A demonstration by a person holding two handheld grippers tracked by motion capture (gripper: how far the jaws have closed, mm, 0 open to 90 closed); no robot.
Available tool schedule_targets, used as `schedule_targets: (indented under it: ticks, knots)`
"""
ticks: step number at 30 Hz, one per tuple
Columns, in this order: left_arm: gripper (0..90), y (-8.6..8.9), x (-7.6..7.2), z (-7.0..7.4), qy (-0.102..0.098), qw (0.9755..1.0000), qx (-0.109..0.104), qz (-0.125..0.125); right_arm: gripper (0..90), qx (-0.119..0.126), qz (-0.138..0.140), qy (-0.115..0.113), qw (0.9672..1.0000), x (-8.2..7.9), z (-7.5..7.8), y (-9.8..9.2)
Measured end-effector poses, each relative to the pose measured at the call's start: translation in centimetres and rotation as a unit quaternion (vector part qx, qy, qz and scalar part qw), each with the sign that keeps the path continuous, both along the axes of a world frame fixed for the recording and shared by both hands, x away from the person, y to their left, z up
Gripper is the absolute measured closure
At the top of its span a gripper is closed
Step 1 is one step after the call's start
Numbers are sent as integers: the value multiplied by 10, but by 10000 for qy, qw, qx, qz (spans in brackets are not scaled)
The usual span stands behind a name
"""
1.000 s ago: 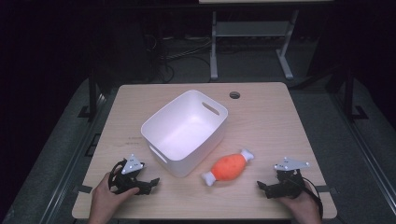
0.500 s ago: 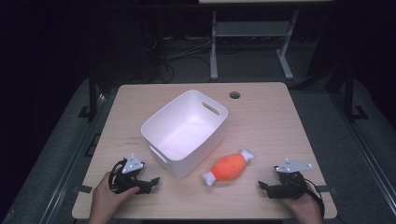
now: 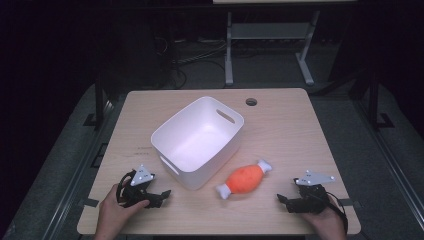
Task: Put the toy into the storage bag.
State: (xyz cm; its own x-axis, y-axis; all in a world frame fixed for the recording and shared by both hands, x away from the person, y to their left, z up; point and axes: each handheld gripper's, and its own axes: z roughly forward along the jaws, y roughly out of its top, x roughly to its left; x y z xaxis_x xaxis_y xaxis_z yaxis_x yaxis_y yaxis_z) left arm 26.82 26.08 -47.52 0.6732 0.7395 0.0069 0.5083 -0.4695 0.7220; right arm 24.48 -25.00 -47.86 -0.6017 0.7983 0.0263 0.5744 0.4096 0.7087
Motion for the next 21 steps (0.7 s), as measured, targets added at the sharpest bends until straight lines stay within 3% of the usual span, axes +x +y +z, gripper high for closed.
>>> schedule_targets:
  ticks: [6,21]
  knots:
    - [128,0,0,0,0,10000,0,1,334,124,-25,-169,9998,-4,9,-2]
    - [128,0,0,0,-4,10000,8,1,888,234,231,-34,9995,4,17,4]
